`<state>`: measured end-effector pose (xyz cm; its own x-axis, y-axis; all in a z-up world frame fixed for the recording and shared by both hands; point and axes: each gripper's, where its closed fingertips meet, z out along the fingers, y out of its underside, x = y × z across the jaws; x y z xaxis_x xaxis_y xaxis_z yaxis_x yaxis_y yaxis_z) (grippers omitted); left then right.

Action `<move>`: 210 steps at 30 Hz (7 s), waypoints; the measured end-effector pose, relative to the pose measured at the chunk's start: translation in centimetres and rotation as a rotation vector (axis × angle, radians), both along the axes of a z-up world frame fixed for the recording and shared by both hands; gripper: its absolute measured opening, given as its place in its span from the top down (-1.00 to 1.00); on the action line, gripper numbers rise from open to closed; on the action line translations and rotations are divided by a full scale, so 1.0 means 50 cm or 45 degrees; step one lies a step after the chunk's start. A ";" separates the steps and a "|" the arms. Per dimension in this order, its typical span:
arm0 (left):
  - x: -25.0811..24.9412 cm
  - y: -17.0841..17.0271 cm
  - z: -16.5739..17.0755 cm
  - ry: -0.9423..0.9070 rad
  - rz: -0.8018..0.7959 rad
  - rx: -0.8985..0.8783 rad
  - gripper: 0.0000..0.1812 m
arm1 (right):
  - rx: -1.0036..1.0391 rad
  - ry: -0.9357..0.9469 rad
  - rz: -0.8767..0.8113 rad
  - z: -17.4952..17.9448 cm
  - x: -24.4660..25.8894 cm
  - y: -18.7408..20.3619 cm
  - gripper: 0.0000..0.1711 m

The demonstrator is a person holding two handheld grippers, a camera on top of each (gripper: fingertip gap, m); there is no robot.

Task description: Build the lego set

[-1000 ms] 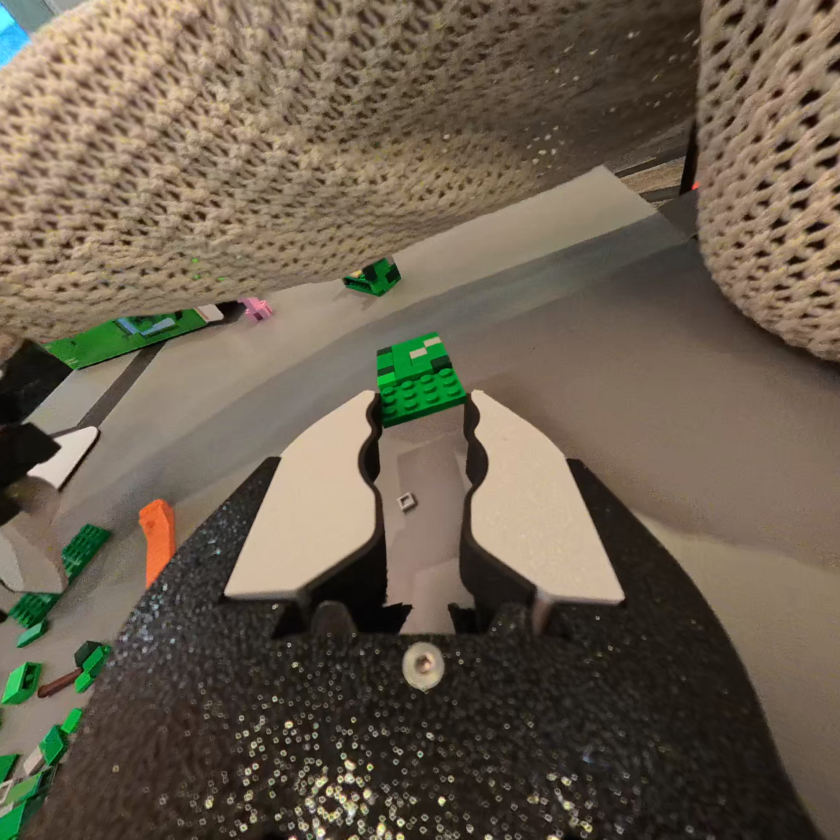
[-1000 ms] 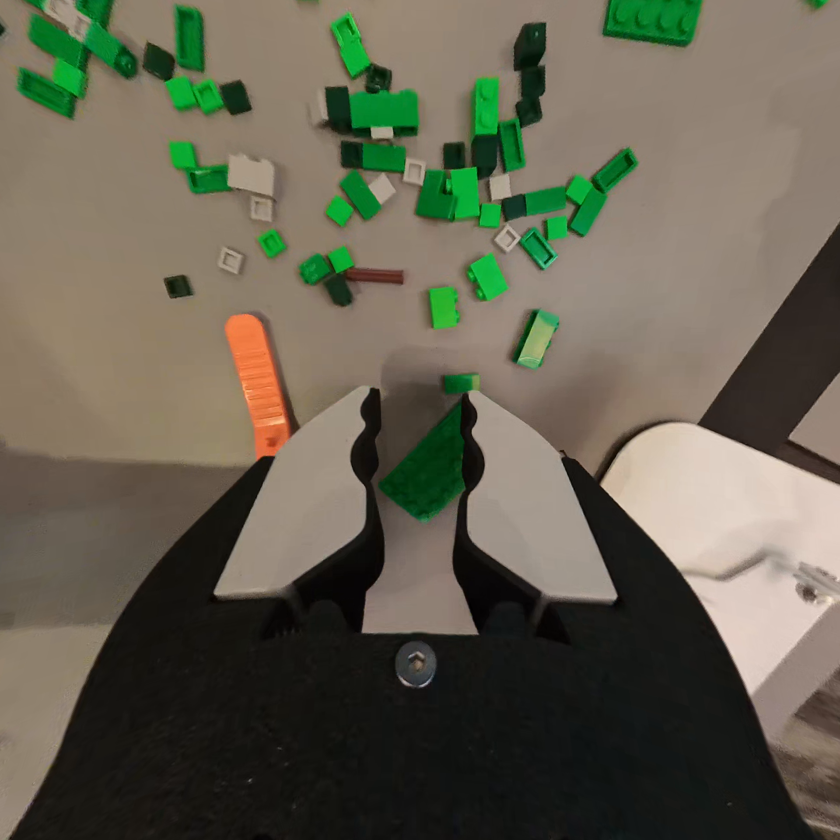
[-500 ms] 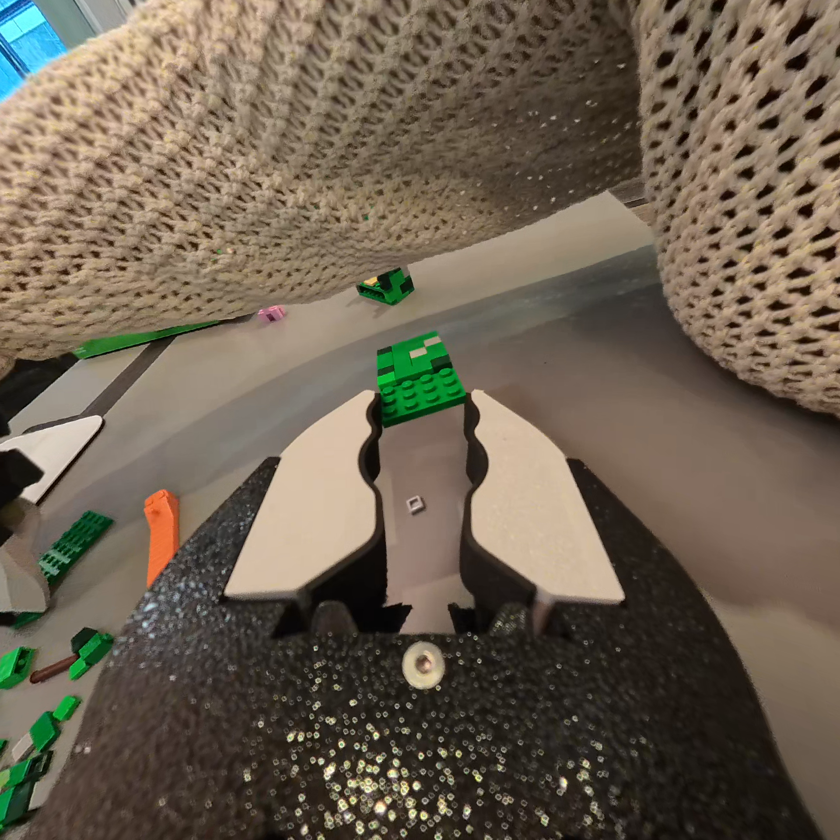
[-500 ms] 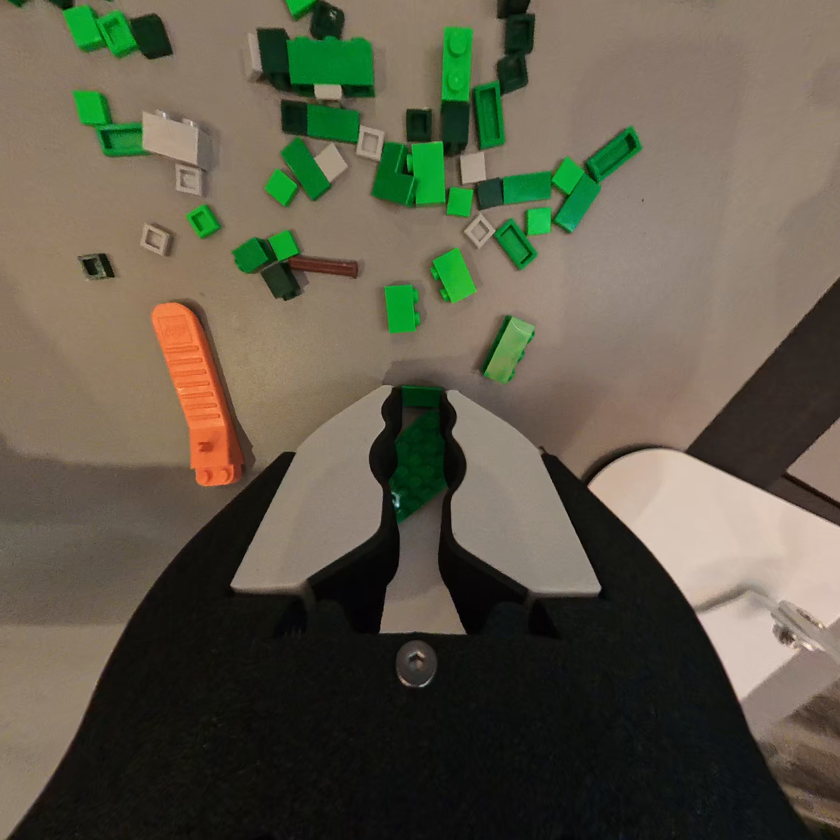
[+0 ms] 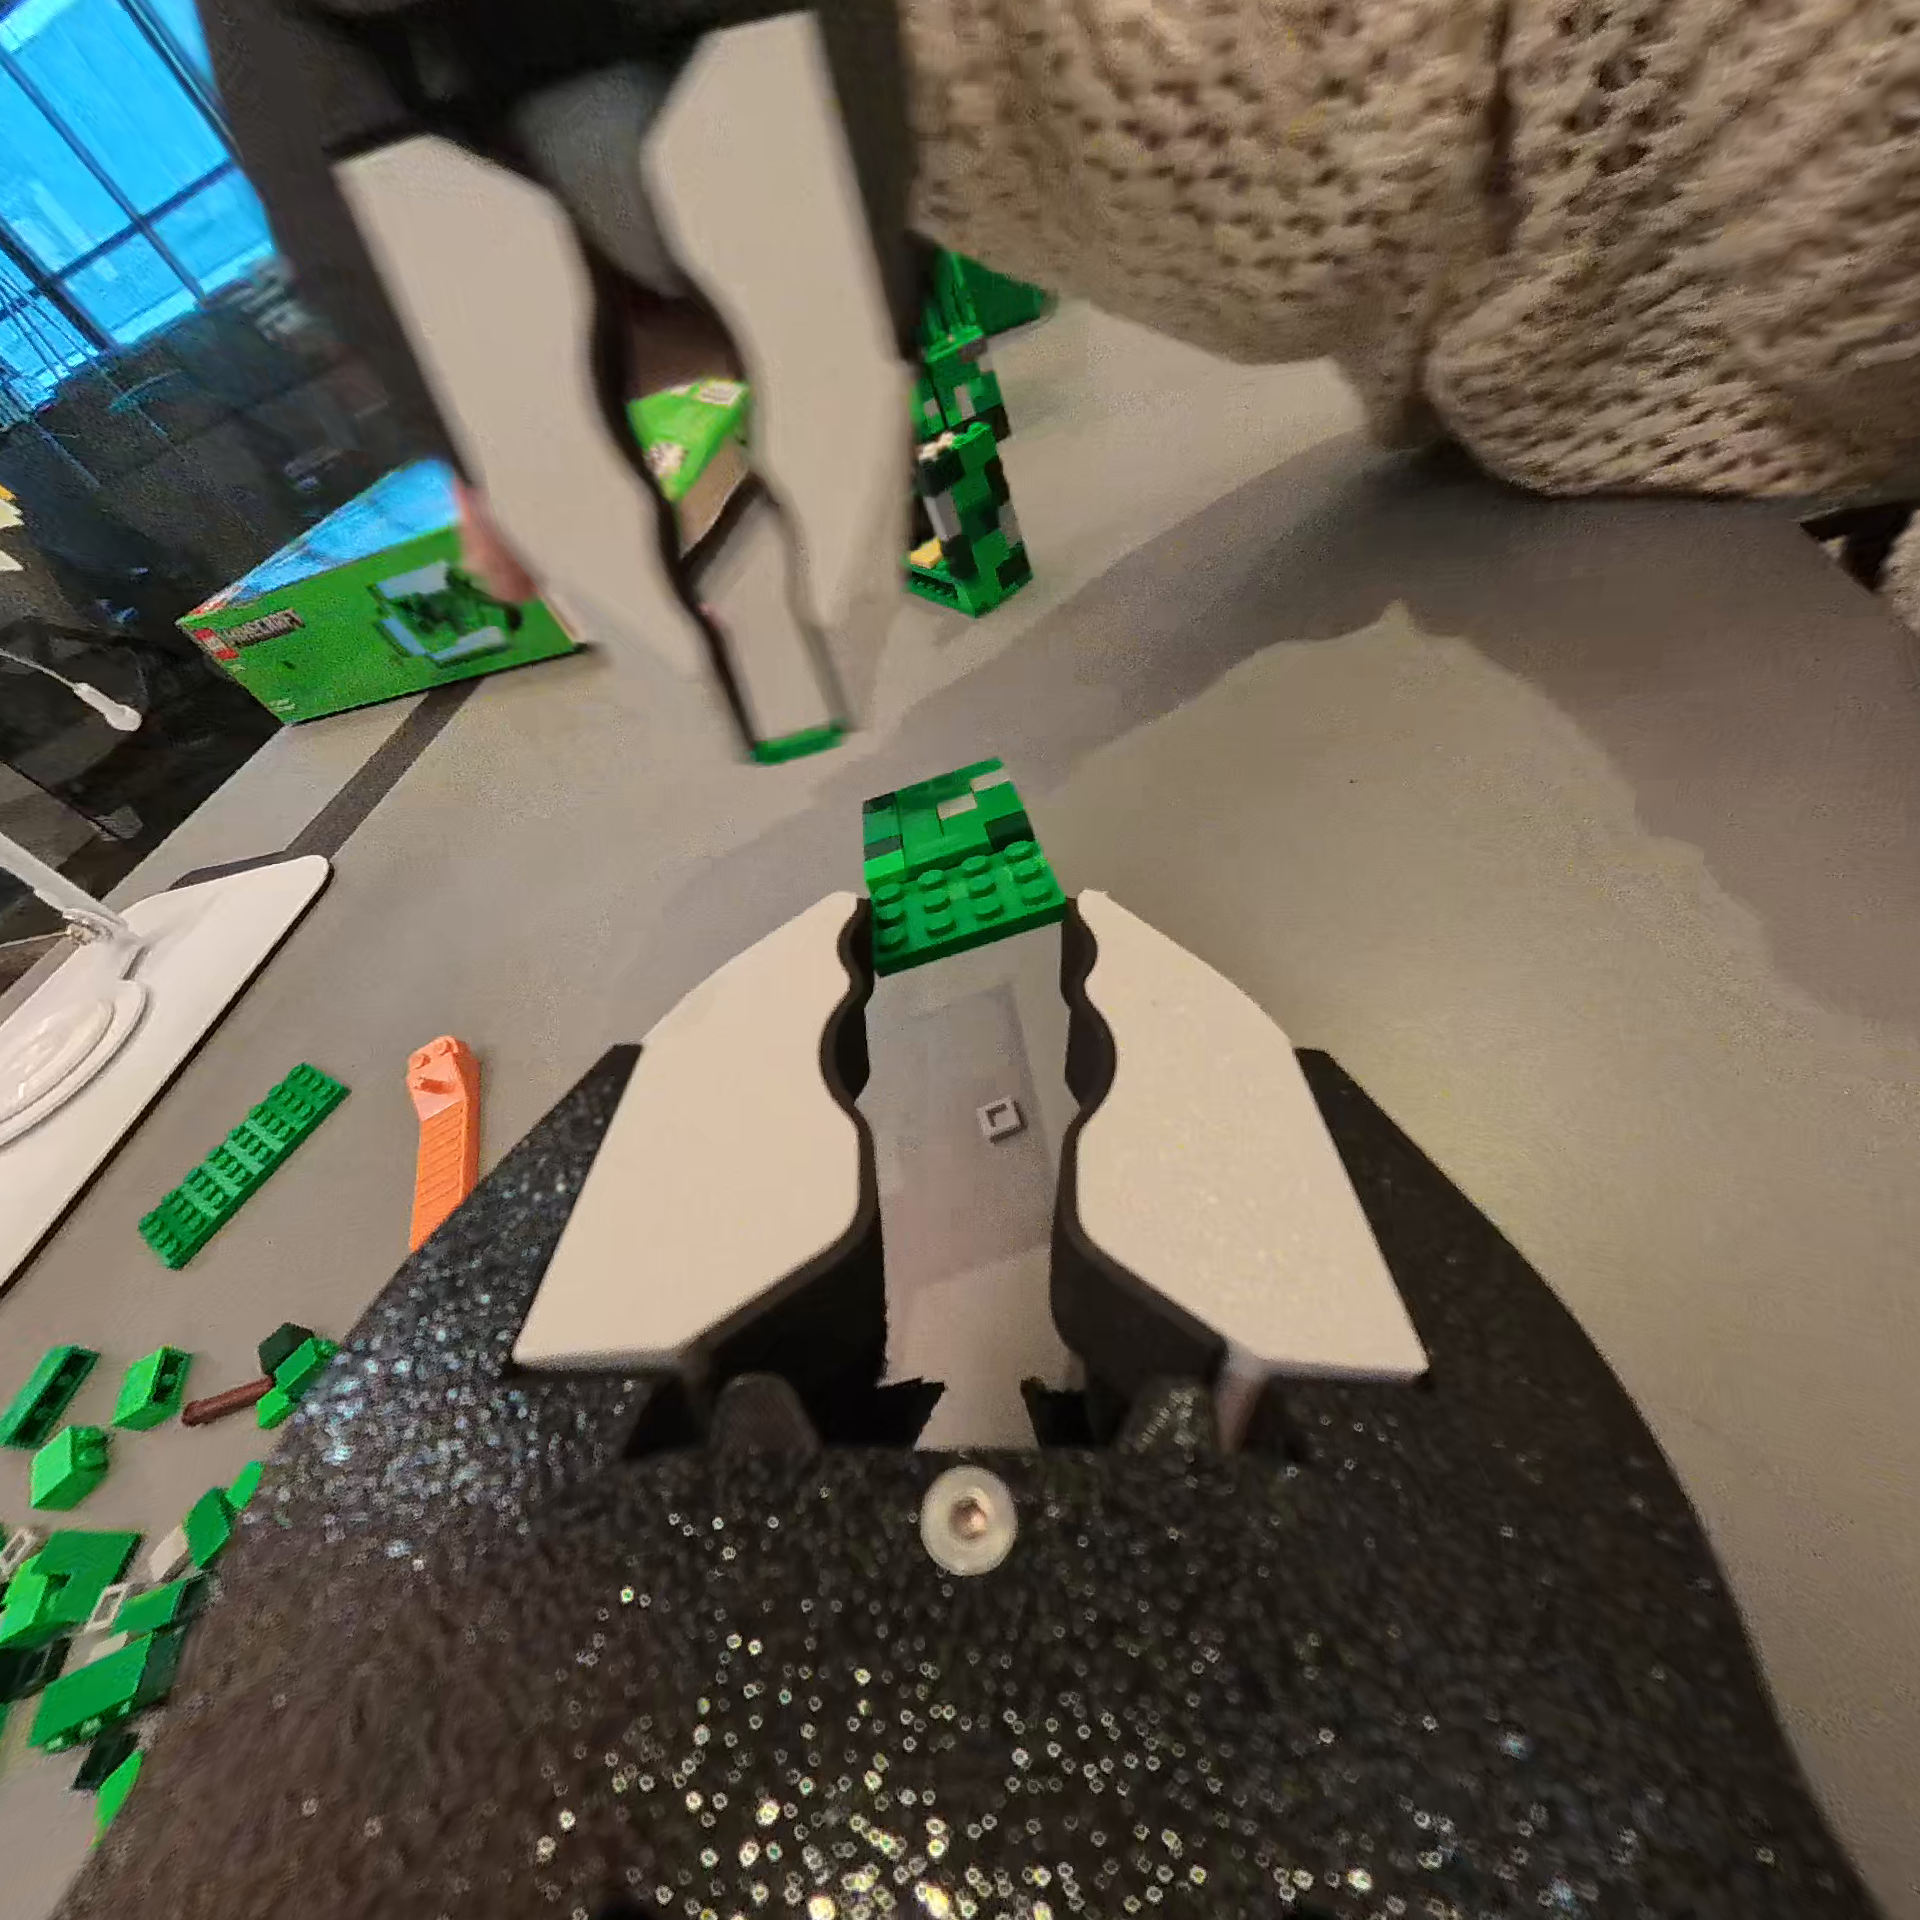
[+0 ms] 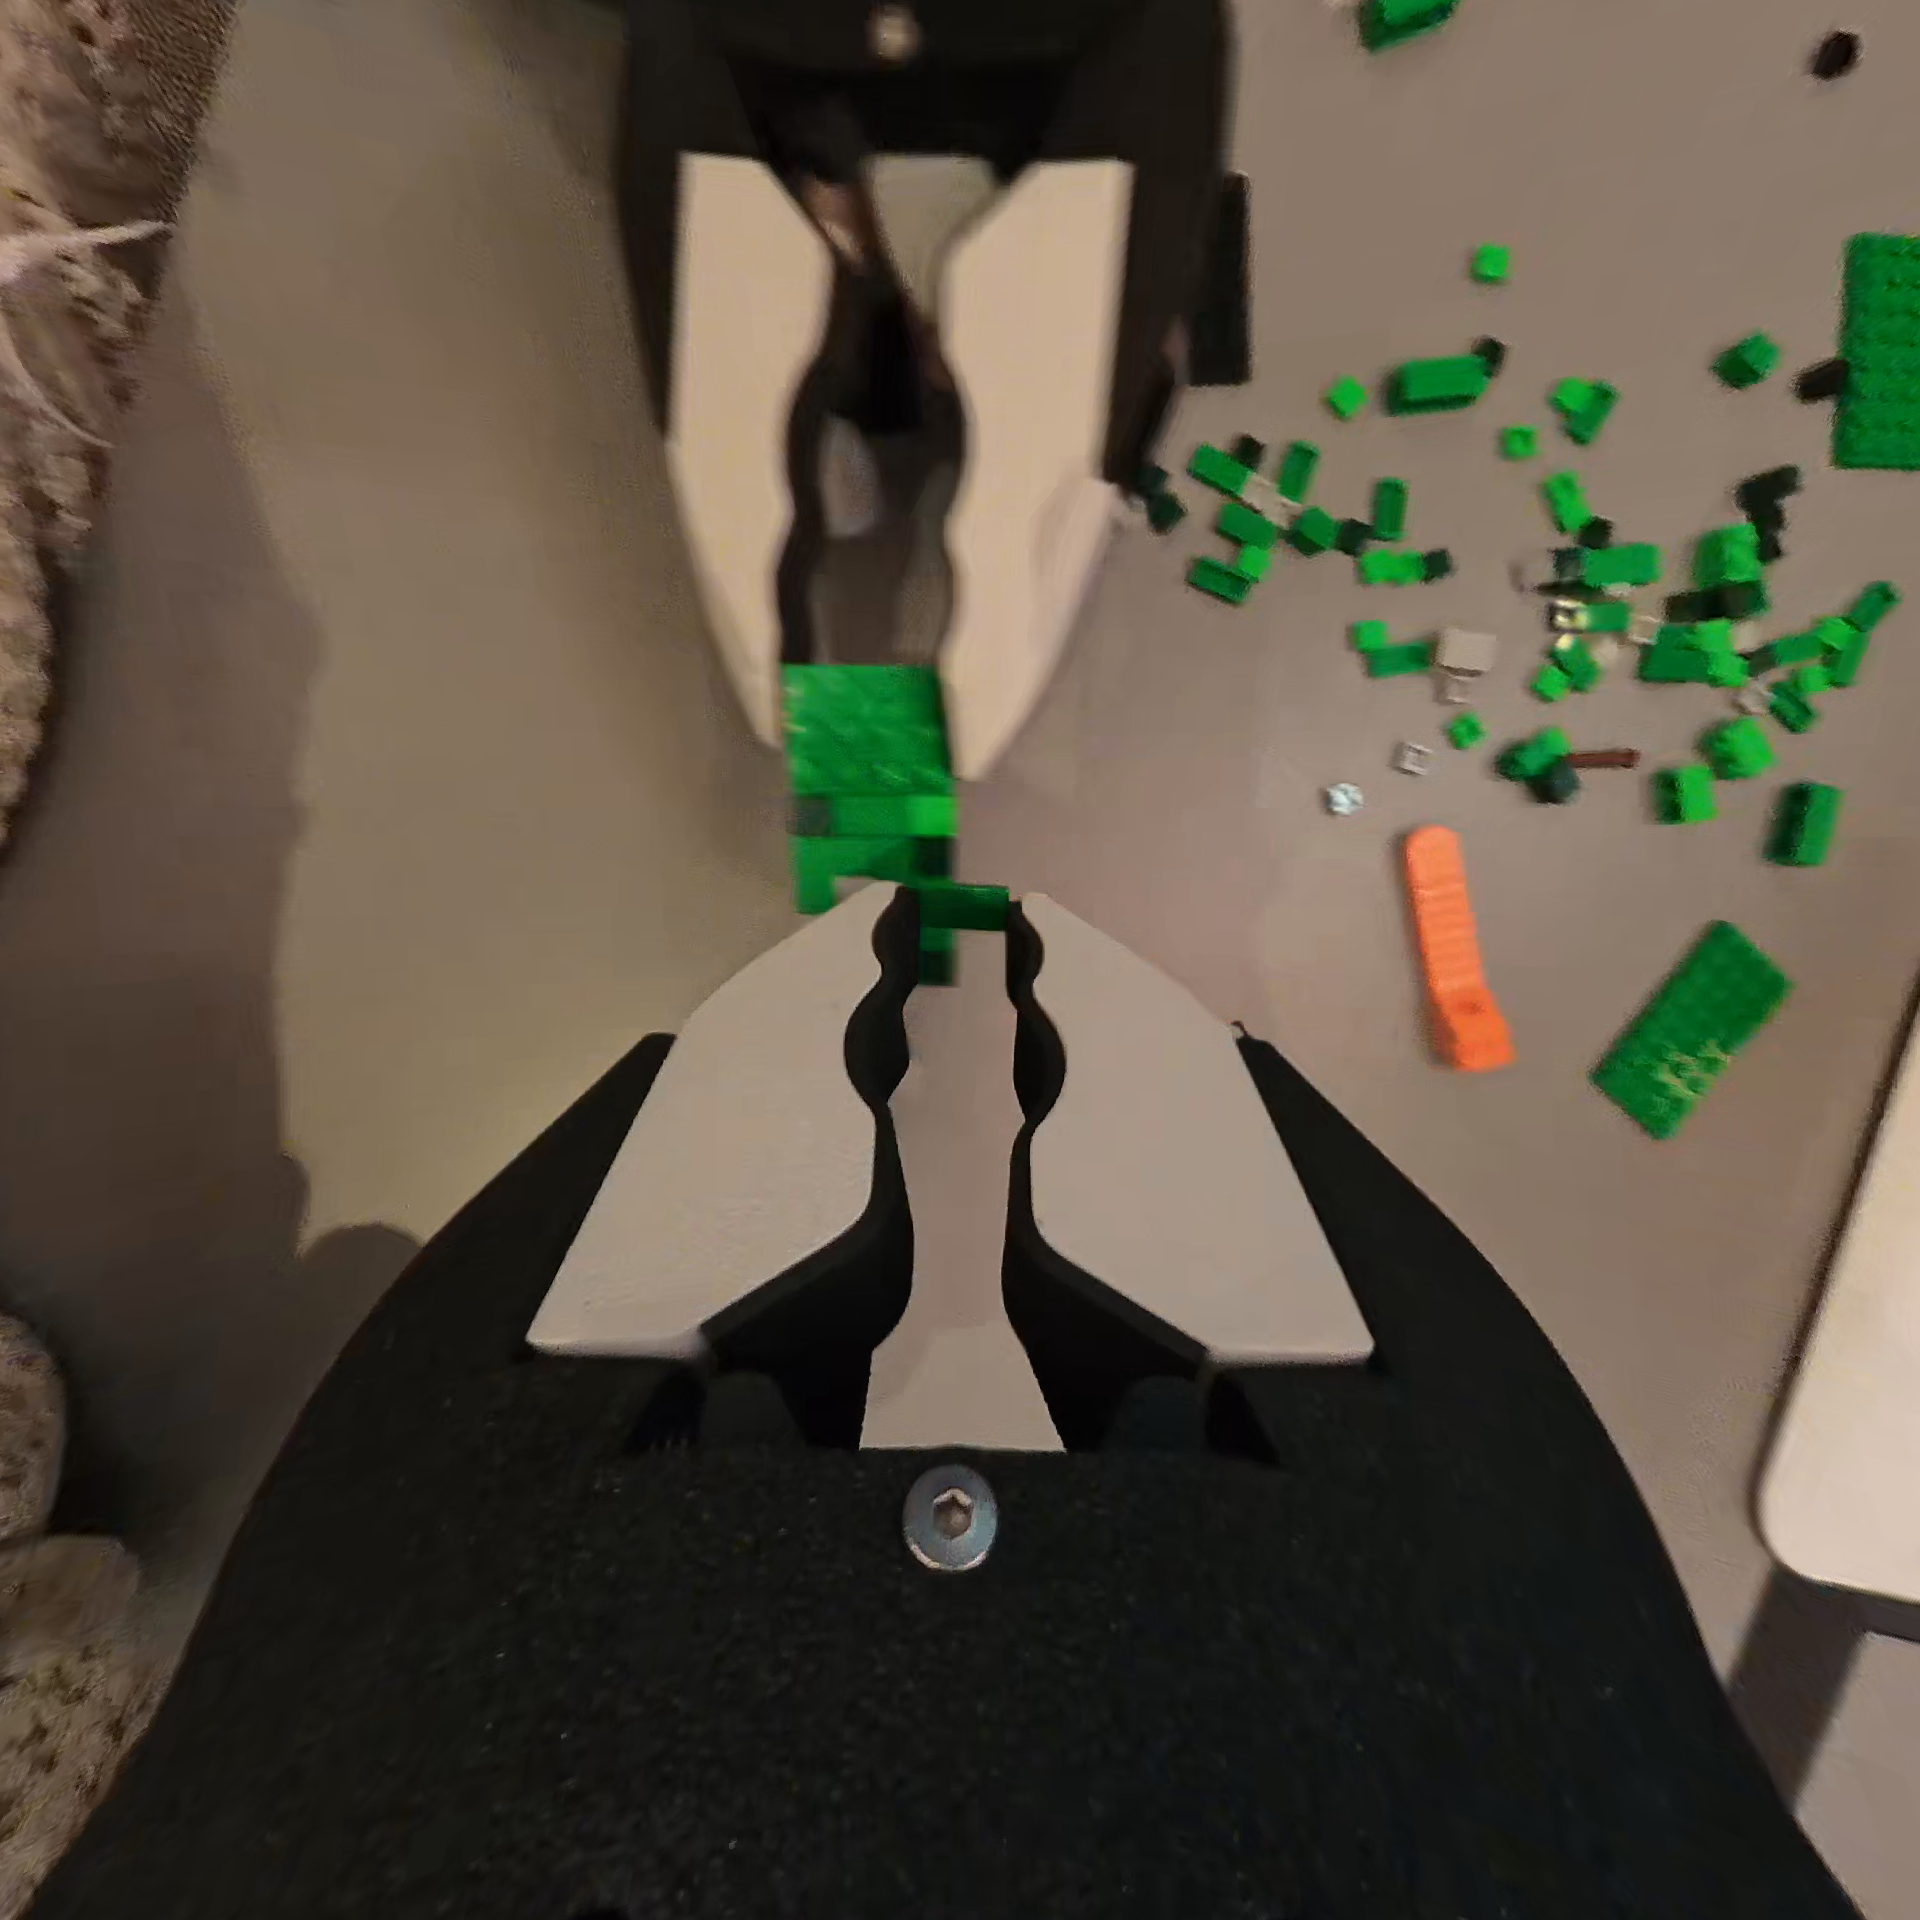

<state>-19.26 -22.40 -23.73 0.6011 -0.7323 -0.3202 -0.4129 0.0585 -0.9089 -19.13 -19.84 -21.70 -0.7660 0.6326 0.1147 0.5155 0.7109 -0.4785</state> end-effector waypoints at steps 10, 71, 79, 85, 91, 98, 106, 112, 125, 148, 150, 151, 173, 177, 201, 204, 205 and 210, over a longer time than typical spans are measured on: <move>0.005 -0.004 -0.006 0.044 -0.016 0.027 0.63 | 0.058 0.162 -0.007 -0.028 -0.013 -0.064 0.82; 0.034 -0.019 0.005 -0.146 -0.093 -0.165 0.86 | -0.532 0.255 -0.212 -0.017 0.022 -0.081 0.92; 0.037 -0.020 0.007 -0.116 -0.084 -0.107 0.81 | -0.478 0.337 -0.178 -0.006 0.024 -0.090 0.92; 0.037 -0.022 0.012 -0.117 -0.089 -0.071 0.95 | -0.492 0.361 -0.163 0.005 0.025 -0.095 0.92; 0.038 -0.025 0.020 -0.201 -0.105 -0.138 0.96 | -0.389 0.439 -0.131 0.012 0.024 -0.095 0.92; 0.040 -0.027 0.023 -0.207 -0.118 -0.128 0.96 | -0.328 0.473 -0.100 0.013 0.026 -0.098 0.91; 0.038 -0.026 0.025 -0.215 -0.107 -0.122 0.96 | -0.245 0.494 -0.102 0.012 0.023 -0.094 0.89; 0.035 -0.025 0.024 -0.217 -0.102 -0.130 0.96 | -0.207 0.499 -0.120 0.007 0.021 -0.092 0.90; 0.028 -0.022 0.034 -0.220 -0.071 -0.076 0.96 | -0.336 0.483 -0.226 0.017 0.013 -0.092 0.92; 0.030 -0.018 0.027 0.547 0.086 0.701 0.57 | -0.885 0.142 -0.418 -0.002 0.021 -0.091 0.92; 0.035 -0.024 0.030 0.575 0.066 0.737 0.62 | -0.983 0.067 -0.435 -0.002 0.024 -0.094 0.92; 0.036 -0.026 0.030 0.576 0.057 0.736 0.62 | -1.018 0.039 -0.442 -0.002 0.024 -0.095 0.92; 0.029 -0.031 0.087 -0.095 0.009 0.333 0.79 | -0.392 0.659 -0.145 0.052 0.006 -0.110 0.92; 0.034 -0.039 0.086 -0.081 -0.033 0.337 0.89 | -0.329 0.690 -0.084 0.049 0.008 -0.118 0.92; 0.039 -0.028 0.023 0.106 -0.037 0.187 0.92 | -0.238 0.573 -0.074 0.004 0.017 -0.109 0.84; 0.039 -0.028 0.020 0.113 -0.038 0.182 0.92 | -0.225 0.561 -0.061 0.002 0.019 -0.108 0.90; 0.039 -0.028 0.020 0.115 -0.038 0.180 0.92 | -0.207 0.566 -0.053 0.001 0.020 -0.109 0.92; 0.039 -0.030 0.020 0.118 -0.038 0.179 0.93 | -0.155 0.580 -0.029 -0.001 0.020 -0.108 0.92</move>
